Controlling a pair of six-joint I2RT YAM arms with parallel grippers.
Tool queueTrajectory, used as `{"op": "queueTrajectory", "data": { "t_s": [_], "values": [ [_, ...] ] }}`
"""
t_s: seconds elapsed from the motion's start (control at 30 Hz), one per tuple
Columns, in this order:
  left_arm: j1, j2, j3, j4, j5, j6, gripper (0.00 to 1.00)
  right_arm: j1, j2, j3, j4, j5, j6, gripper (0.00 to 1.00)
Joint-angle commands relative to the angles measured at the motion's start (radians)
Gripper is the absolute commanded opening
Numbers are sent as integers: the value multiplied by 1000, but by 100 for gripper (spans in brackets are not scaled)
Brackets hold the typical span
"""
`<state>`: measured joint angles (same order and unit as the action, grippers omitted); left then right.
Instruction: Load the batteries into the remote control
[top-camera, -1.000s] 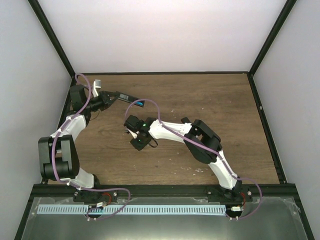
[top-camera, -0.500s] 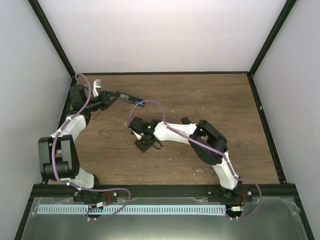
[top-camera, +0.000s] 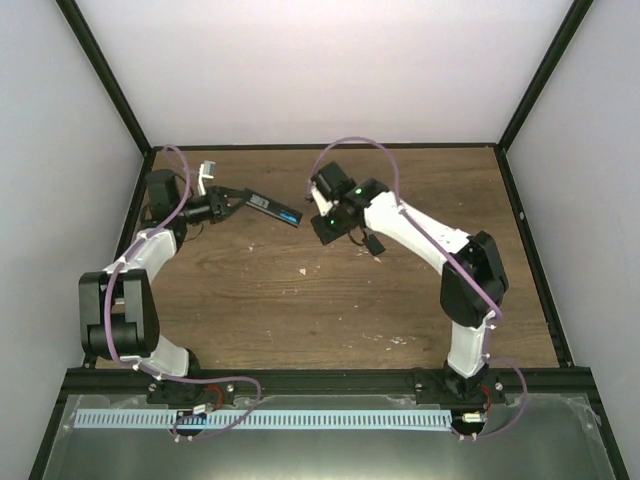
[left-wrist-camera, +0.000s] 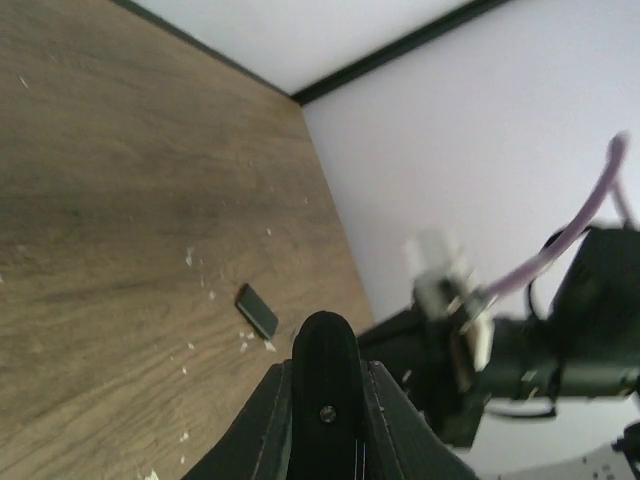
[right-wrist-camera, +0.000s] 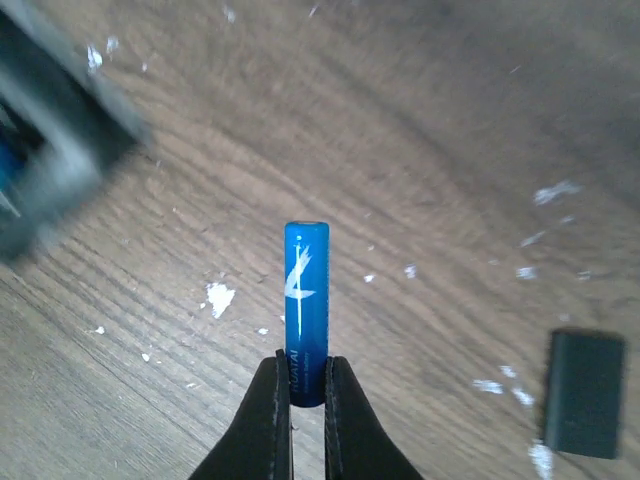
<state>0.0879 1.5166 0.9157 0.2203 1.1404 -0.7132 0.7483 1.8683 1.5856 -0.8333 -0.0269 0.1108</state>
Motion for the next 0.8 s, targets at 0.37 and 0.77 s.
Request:
{"op": "queueTrajectory", "data": {
  "t_s": [0.37,0.77],
  "values": [
    [-132,69,94,-280,58,253,0,-33,19,343,-329,-61,-134,1],
    [-151,79,87,-260,79,237,0,-33,8,302,-363,-198,-176,1]
  ]
}}
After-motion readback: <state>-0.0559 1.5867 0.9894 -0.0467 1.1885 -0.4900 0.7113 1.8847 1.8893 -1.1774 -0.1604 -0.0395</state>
